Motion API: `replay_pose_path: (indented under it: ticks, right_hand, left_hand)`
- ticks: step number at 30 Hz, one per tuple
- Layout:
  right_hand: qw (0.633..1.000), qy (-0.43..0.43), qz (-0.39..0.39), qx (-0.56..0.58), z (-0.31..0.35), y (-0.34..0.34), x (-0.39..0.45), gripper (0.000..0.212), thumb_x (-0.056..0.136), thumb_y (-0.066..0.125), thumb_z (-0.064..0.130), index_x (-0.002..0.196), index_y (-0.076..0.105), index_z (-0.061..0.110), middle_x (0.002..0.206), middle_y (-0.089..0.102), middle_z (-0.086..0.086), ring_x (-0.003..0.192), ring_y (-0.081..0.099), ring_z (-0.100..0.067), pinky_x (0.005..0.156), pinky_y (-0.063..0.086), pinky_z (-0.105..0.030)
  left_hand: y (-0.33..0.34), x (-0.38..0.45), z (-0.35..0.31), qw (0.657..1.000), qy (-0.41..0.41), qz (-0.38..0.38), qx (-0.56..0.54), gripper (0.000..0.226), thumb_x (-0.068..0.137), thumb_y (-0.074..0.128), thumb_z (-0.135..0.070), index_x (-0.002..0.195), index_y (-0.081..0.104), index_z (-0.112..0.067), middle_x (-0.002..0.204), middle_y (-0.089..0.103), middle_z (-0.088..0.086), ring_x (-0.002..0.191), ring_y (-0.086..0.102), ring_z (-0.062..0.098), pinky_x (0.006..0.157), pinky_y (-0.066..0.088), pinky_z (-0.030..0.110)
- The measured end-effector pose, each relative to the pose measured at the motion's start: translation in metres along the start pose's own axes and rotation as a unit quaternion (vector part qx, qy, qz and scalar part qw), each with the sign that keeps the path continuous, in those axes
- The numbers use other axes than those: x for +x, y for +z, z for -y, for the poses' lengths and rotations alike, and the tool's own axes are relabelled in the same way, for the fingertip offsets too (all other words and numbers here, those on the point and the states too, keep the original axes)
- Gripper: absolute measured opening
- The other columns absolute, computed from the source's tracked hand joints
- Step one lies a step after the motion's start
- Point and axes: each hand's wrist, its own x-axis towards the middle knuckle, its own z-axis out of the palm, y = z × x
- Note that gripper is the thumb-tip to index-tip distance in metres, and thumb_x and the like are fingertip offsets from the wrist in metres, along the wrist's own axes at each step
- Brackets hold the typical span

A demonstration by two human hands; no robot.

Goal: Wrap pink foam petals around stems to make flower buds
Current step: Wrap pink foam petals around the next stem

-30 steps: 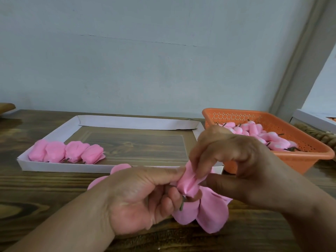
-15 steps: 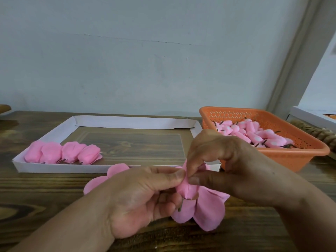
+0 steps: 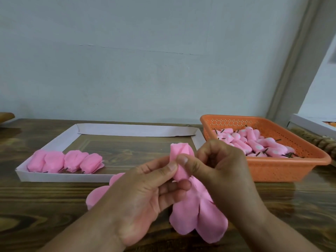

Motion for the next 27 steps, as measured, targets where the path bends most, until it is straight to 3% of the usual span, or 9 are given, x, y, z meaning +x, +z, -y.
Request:
replay_pose_path:
  ticks: [5,8,11,15,19,22,25,27]
  right_hand:
    - [0.999,-0.048,-0.01,0.015,-0.001,0.01,-0.008,0.024,0.074,0.077,0.013,0.06,0.059,0.005,0.054,0.059,0.0,0.048,0.055,-0.004,0.049,0.043,-0.015]
    - [0.995,-0.086,-0.033,-0.048,-0.004,0.011,-0.009,0.018,0.074,0.072,0.02,0.063,0.063,0.009,0.062,0.059,0.0,0.058,0.059,-0.015,0.055,0.049,-0.029]
    - [0.983,-0.147,-0.046,-0.104,-0.008,0.016,-0.013,0.006,0.074,0.069,0.013,0.072,0.067,0.008,0.071,0.061,0.001,0.067,0.058,-0.01,0.06,0.049,-0.022]
    - [0.95,-0.234,-0.07,-0.196,-0.015,0.023,-0.018,0.014,0.067,0.073,0.007,0.077,0.066,0.0,0.083,0.064,-0.005,0.074,0.06,-0.015,0.063,0.05,-0.027]
    - [0.93,-0.257,-0.071,-0.255,-0.018,0.025,-0.019,0.015,0.073,0.067,0.014,0.073,0.062,0.0,0.082,0.062,-0.008,0.069,0.061,-0.025,0.057,0.05,-0.035]
    - [0.912,-0.271,-0.088,-0.295,-0.018,0.025,-0.018,0.011,0.068,0.071,0.006,0.069,0.062,-0.001,0.078,0.063,-0.01,0.065,0.06,-0.027,0.054,0.049,-0.036]
    - [0.914,-0.274,-0.095,-0.285,-0.015,0.023,-0.016,0.013,0.063,0.072,0.003,0.07,0.063,-0.003,0.077,0.063,-0.011,0.067,0.061,-0.028,0.058,0.048,-0.036]
    - [0.933,-0.254,-0.085,-0.241,-0.012,0.022,-0.015,0.012,0.063,0.072,0.003,0.071,0.064,-0.002,0.076,0.063,-0.009,0.07,0.061,-0.024,0.061,0.049,-0.032]
  left_hand:
    - [-0.003,0.002,0.005,1.0,0.013,0.002,0.015,0.034,0.055,0.072,-0.023,0.088,0.079,-0.014,0.077,0.073,0.008,0.065,0.069,0.013,0.059,0.057,0.022]
    - [-0.003,0.003,0.007,1.0,0.023,-0.006,0.008,0.039,0.055,0.073,-0.022,0.092,0.078,-0.014,0.085,0.074,0.011,0.071,0.072,0.017,0.06,0.056,0.023]
    - [-0.003,0.004,0.007,0.999,0.029,-0.028,-0.005,0.035,0.056,0.071,-0.02,0.09,0.078,-0.013,0.084,0.074,0.012,0.071,0.072,0.02,0.059,0.058,0.026]
    - [-0.004,0.004,0.006,0.999,0.012,-0.038,-0.029,0.032,0.063,0.067,-0.016,0.093,0.076,-0.008,0.083,0.073,0.015,0.071,0.072,0.025,0.057,0.058,0.03]
    - [-0.004,0.002,0.008,0.999,-0.014,-0.039,-0.027,0.034,0.069,0.066,-0.017,0.101,0.074,-0.008,0.086,0.072,0.014,0.068,0.071,0.025,0.053,0.056,0.029]
    - [-0.004,0.002,0.01,0.999,-0.021,-0.039,0.004,0.03,0.069,0.066,-0.02,0.096,0.077,-0.011,0.086,0.073,0.013,0.07,0.071,0.023,0.055,0.056,0.03]
    - [-0.007,0.002,0.009,0.998,-0.011,-0.026,0.062,0.032,0.063,0.07,-0.03,0.09,0.078,-0.014,0.084,0.073,0.009,0.072,0.069,0.018,0.061,0.057,0.029]
    - [-0.009,0.002,0.006,0.996,-0.006,-0.008,0.089,0.037,0.062,0.07,-0.035,0.092,0.077,-0.015,0.09,0.072,0.008,0.077,0.065,0.017,0.073,0.056,0.032]
